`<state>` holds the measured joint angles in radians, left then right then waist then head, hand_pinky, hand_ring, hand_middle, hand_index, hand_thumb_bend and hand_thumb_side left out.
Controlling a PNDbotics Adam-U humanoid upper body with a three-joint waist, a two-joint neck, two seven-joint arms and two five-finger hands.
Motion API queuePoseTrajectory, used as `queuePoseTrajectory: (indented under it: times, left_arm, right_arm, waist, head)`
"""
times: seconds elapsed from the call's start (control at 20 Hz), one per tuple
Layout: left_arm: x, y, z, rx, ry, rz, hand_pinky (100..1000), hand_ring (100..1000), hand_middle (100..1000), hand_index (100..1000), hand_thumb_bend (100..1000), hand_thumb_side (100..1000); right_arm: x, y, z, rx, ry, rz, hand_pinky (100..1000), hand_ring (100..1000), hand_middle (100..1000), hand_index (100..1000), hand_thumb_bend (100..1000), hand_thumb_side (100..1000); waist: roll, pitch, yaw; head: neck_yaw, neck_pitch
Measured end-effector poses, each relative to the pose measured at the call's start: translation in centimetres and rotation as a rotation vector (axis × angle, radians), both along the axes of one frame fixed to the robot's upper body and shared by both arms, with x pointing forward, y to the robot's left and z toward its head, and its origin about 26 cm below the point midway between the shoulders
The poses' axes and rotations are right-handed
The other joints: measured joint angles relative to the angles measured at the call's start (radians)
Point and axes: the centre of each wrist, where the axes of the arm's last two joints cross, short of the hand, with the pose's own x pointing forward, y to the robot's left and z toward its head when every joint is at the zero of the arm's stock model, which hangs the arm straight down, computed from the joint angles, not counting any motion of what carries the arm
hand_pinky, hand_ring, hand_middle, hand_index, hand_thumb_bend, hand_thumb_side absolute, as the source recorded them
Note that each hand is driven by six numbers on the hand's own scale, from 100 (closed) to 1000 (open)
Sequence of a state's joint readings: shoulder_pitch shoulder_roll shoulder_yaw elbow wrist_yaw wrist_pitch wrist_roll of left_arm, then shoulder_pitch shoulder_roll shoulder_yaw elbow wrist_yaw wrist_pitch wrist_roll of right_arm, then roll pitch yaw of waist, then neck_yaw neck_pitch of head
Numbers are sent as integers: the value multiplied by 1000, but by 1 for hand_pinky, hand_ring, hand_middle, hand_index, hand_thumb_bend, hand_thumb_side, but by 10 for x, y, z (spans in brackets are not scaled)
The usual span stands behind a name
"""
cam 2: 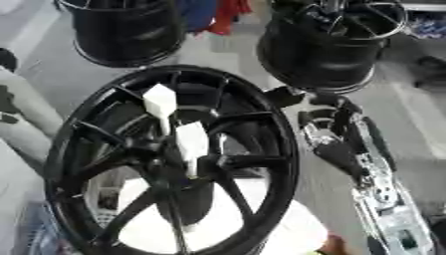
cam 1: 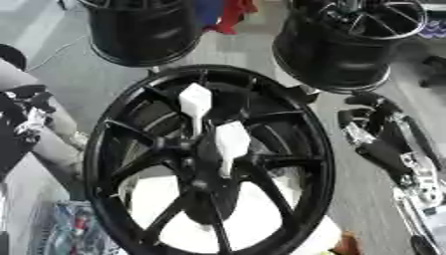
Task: Pull the pin out of the wheel hub.
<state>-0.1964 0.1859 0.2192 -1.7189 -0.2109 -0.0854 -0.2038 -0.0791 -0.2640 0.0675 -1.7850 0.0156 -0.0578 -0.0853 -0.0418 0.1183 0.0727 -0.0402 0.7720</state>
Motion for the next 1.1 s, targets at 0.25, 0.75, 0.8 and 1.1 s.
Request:
queuePoseTrajectory:
  times: [0.25,0.75,0.8,1.1]
  left_arm:
    - [5,9,16,54,-37,-14,602,629,663,778,186,564]
    - [36,5,122,448,-230,-352,643,672,702,817,265,547]
    - [39,2,131,508,-236,-398,646,675,704,819,271,546]
    - [54,-21,161,889,-187,-697,682,713,733,834,316,510]
  right_arm:
    - [0,1,0,3,0,0,642,699,738,830,276,305]
    - [0,2,-1,0,2,12,642,699,738,831,266,302]
    - [0,3,-1,-1,4,15,642,699,738,831,266,303]
    - [1,4,0,-6,4,31,642,699,738,831,265,304]
  waist:
    - [3,0,-6]
    - [11,-7,-42]
    - [12,-7,-46]
    - [16,-7,-62]
  head:
    - [0,0]
    - [7,0]
    - [9,0]
    - [19,0]
